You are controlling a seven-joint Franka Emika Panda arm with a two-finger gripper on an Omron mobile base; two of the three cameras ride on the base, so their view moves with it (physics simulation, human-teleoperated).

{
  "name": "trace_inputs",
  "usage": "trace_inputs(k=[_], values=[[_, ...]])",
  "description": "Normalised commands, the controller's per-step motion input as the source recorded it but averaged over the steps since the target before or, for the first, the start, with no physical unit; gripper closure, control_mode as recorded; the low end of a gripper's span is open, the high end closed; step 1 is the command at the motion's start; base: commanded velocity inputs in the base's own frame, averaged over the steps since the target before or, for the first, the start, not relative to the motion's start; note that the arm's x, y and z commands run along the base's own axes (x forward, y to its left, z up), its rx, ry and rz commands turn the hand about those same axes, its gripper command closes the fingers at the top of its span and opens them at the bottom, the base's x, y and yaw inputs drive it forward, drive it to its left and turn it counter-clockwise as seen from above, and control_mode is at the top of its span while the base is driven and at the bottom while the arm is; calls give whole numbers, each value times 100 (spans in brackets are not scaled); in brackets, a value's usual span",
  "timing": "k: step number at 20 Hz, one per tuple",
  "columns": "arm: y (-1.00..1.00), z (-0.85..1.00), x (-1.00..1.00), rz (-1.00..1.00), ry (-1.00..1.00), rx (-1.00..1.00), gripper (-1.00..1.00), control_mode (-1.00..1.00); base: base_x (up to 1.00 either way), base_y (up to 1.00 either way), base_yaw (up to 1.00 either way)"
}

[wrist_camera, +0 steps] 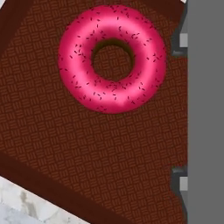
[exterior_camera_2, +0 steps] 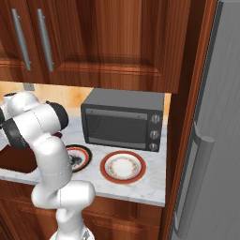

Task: Move the dessert items from the plates to the tray.

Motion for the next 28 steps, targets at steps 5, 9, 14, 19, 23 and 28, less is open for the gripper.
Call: trace_inputs(k=[5, 9, 14, 19, 23, 28], values=[[-36, 10, -40, 0, 0, 0, -100, -100, 0, 0, 0], [-49, 1, -48, -3, 0, 0, -100, -100, 0, 0, 0], [-55, 0, -48, -5, 0, 1, -100, -100, 0, 0, 0], [-53, 5, -11, -1, 0, 1, -100, -100, 0, 0, 0], [-65, 15, -1, 0, -6, 12, -100, -100, 0, 0, 0], [-51, 30, -1, 1, -11, 13, -100, -100, 0, 0, 0]])
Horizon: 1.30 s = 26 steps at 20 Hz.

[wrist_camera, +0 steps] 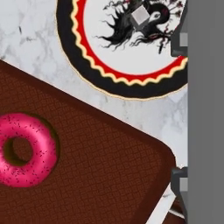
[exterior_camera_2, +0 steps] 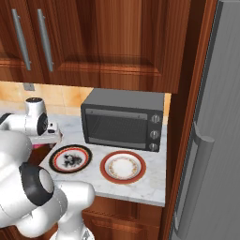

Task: Move the dessert items from the plates to the tray.

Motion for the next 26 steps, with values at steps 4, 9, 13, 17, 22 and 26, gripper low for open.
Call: trace_inputs(k=[4, 9, 13, 17, 22, 26], values=[[-39, 7, -14, 2, -11, 9, -100, -100, 0, 0, 0], [-39, 8, -3, 2, -1, 1, -100, -100, 0, 0, 0], [-54, 1, 0, 4, -1, 0, -100, -100, 0, 0, 0], [-51, 0, 0, 1, -7, 0, -100, -100, 0, 0, 0], [-6, 0, 0, 0, -2, 1, -100, -100, 0, 0, 0], [0, -10, 7, 0, -4, 1, -100, -100, 0, 0, 0]])
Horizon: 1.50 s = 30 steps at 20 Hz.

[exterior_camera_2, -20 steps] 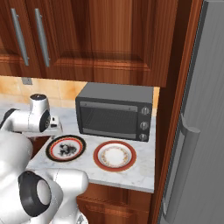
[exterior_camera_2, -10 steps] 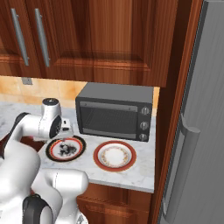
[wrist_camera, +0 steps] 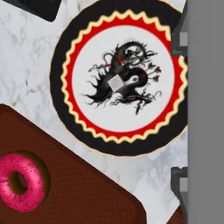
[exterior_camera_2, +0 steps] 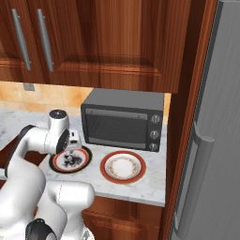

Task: Move the dessert items from the plates to the tray.

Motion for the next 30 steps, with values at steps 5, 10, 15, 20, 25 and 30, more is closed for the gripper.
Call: trace_inputs(k=[5, 10, 15, 20, 25, 30], values=[[0, -5, 18, 0, 0, -6, -100, -100, 0, 0, 0], [0, 0, 20, 0, 0, -10, -100, -100, 0, 0, 0], [0, 0, 40, 0, 2, 0, -100, -100, 0, 0, 0], [0, -2, 27, 0, 4, 0, -100, -100, 0, 0, 0], [0, -23, 0, 0, 5, -1, -100, -100, 0, 0, 0], [0, -30, 0, 0, 4, 0, -100, -100, 0, 0, 0]])
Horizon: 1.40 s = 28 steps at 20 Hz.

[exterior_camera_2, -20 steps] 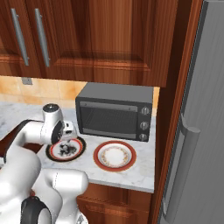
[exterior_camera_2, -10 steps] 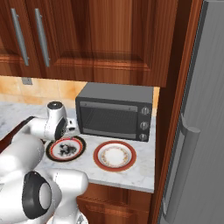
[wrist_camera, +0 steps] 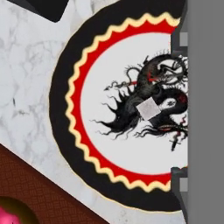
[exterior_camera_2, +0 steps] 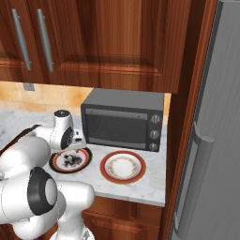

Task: Move the dessert items from the plates to the tray.

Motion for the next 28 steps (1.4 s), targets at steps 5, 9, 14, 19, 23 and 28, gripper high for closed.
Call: trace_inputs(k=[5, 9, 14, 19, 23, 28], values=[[0, -22, 0, 0, 0, 0, -100, -100, 0, 0, 0], [0, -29, 0, 0, 0, 0, -100, -100, 0, 0, 0], [0, -20, 0, 0, 0, 0, -100, -100, 0, 0, 0], [2, 0, 8, 0, 0, 0, -100, -100, 0, 0, 0], [3, -2, 3, 0, 0, 0, -100, -100, 0, 0, 0], [10, -21, 3, 0, 1, 0, -100, -100, 0, 0, 0]])
